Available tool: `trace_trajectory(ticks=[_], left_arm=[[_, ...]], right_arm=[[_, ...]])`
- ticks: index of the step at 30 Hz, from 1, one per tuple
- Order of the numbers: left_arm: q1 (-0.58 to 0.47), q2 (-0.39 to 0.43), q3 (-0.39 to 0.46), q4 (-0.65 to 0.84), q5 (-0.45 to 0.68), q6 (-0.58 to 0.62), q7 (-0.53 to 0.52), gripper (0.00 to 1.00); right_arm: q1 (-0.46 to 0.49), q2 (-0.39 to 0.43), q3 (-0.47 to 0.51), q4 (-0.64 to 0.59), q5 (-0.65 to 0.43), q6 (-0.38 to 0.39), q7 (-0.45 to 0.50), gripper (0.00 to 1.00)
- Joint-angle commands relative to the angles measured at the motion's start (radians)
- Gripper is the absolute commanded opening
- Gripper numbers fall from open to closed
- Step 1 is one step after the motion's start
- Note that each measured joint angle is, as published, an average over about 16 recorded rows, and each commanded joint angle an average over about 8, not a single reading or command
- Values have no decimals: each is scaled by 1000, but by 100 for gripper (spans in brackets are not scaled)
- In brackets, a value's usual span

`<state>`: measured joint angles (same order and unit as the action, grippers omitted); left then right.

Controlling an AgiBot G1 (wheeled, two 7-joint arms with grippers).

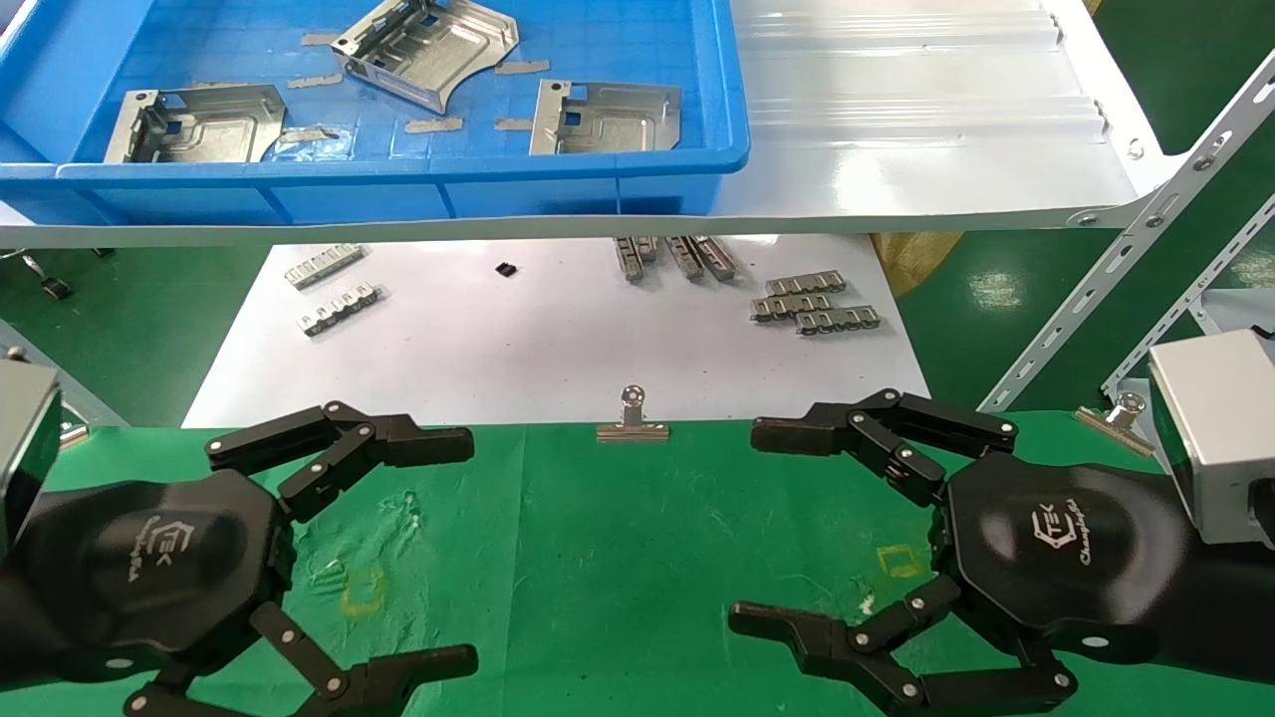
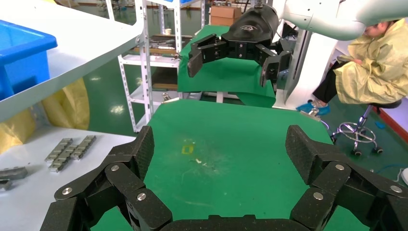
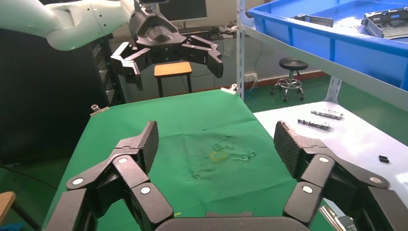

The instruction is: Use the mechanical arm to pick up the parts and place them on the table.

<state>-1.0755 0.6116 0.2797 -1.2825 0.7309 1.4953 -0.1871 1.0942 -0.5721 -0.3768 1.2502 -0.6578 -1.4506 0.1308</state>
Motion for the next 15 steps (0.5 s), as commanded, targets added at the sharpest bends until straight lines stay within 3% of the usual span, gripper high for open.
trace_trajectory(ticks=[1, 15], left_arm=[[0, 0, 0, 0, 0, 0, 0, 100], [0, 0, 0, 0, 0, 0, 0, 100]], right_arm=[[0, 0, 0, 0, 0, 0, 0, 0], [0, 0, 0, 0, 0, 0, 0, 0]])
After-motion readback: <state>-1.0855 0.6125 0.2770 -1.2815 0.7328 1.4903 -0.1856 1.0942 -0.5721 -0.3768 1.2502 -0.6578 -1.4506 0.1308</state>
